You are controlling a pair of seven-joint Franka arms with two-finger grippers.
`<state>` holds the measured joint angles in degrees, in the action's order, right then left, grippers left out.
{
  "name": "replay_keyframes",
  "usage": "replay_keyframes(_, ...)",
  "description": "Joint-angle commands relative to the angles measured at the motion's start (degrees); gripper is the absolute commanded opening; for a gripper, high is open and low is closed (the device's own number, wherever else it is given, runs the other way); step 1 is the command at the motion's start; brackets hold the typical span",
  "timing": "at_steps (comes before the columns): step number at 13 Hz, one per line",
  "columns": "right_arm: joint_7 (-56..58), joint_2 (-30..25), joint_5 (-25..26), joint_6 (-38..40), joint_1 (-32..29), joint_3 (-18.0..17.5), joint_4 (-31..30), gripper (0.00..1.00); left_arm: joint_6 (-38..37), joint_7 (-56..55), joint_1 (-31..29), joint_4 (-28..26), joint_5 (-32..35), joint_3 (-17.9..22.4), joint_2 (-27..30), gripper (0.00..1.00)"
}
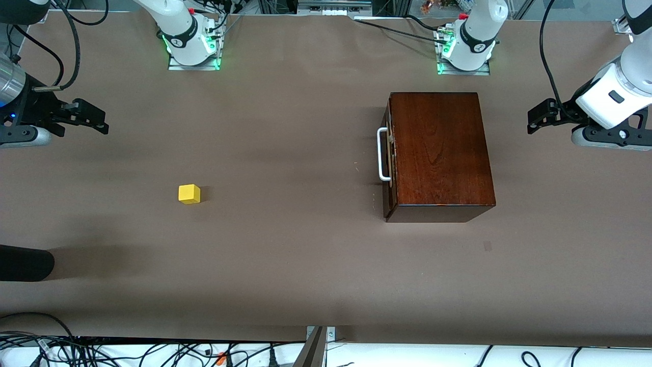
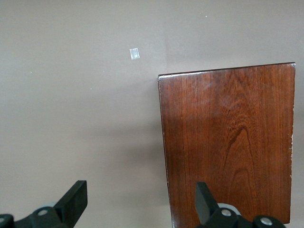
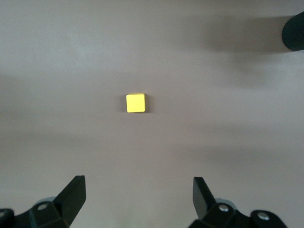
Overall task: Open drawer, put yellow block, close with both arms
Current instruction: 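Start moving the left gripper from rest toward the wooden box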
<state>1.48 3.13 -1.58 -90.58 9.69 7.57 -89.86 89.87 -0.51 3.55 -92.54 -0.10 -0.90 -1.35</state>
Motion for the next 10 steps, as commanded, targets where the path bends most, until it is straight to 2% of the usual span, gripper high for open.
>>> replay_keyframes(1,0.1,0.6,-1.3,0.7,-0.8,-0.2,1.5,1.0,0.0,-0.4,0.4,0.7,-0.5,0.3,-0.1,1.0)
replay_keyframes(10,0.5,0.6,-1.3,0.8,-1.3,-0.2,1.5,1.0,-0.8,-0.8,-0.2,0.7,-1.1,0.5,-0.2,1.0)
